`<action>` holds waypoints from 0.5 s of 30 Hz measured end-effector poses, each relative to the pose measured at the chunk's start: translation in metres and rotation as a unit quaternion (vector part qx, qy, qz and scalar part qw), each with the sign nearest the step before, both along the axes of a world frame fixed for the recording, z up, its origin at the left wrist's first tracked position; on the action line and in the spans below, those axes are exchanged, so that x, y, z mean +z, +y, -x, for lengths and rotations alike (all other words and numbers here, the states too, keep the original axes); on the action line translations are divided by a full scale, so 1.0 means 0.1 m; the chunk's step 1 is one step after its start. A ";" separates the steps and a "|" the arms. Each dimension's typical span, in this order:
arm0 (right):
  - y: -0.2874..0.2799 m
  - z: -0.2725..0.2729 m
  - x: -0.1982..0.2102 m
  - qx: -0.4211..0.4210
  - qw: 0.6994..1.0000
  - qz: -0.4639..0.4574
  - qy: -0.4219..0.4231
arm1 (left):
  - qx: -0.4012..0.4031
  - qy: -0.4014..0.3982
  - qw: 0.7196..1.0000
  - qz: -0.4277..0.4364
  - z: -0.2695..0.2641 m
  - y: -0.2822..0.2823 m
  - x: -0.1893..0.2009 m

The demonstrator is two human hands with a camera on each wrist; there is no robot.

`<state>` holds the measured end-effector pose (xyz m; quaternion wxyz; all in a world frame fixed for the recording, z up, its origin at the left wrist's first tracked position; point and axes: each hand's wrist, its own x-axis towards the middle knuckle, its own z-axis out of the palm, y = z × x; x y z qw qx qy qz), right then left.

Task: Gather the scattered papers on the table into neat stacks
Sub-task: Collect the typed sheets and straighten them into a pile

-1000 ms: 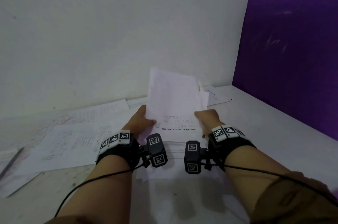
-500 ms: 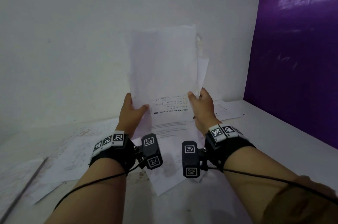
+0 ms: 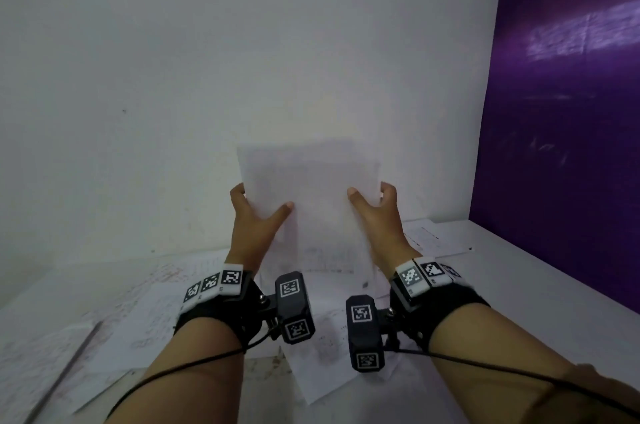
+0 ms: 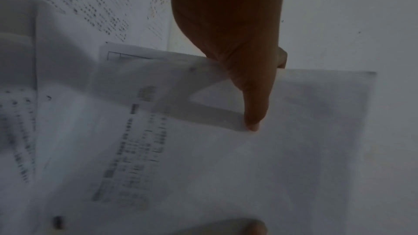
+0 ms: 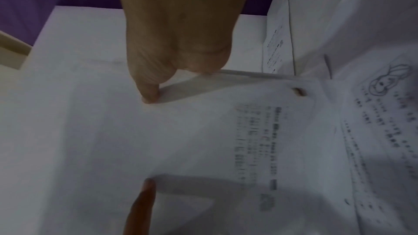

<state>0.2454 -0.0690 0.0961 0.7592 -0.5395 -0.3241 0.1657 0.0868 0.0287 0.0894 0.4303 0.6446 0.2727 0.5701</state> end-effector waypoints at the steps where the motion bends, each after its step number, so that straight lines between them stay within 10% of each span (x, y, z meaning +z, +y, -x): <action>1: 0.00 0.01 -0.03 0.003 1.000 0.009 0.008 | -0.008 0.007 1.000 0.008 0.01 0.00 -0.02; 15: 0.10 0.11 -0.22 0.044 0.993 0.107 0.020 | -0.023 0.062 0.996 0.057 0.08 0.02 -0.22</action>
